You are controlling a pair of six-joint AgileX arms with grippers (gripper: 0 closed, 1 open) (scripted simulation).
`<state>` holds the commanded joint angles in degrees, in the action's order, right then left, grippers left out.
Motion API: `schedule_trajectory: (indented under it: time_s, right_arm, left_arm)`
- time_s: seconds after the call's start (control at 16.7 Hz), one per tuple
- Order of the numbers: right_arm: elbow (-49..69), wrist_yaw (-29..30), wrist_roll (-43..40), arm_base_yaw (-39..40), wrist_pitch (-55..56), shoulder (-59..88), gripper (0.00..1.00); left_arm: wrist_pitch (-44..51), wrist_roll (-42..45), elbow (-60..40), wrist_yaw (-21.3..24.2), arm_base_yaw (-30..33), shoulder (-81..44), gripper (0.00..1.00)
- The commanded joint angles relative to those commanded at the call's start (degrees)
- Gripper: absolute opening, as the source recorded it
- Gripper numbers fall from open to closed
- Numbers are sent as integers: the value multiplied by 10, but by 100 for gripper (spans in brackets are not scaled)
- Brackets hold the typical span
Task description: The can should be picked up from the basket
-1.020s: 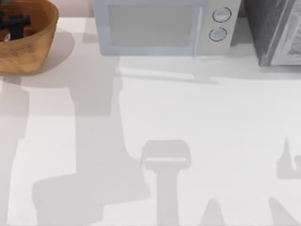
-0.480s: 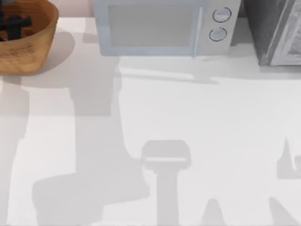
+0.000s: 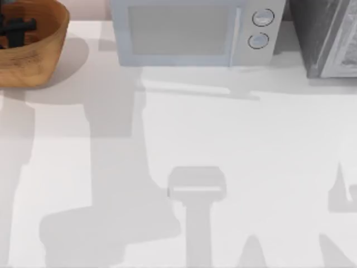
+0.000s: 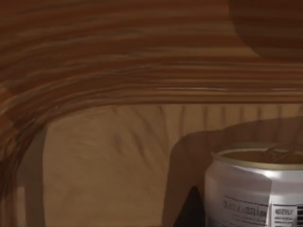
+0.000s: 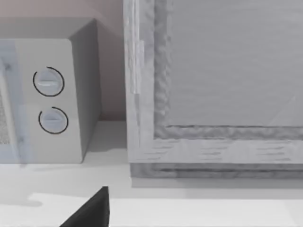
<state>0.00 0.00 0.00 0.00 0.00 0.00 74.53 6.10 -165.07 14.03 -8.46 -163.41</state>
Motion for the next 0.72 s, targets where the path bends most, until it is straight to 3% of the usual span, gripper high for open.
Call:
schedule_trajectory:
  time_s: [0.36, 0.72]
  right_arm:
    - [0, 0, 0, 0, 0, 0, 100]
    - [0, 0, 0, 0, 0, 0, 100]
  left_arm:
    - [-62, -16, 177, -33, 6, 168, 0]
    - [-213, -26, 505, -79, 28, 510, 0]
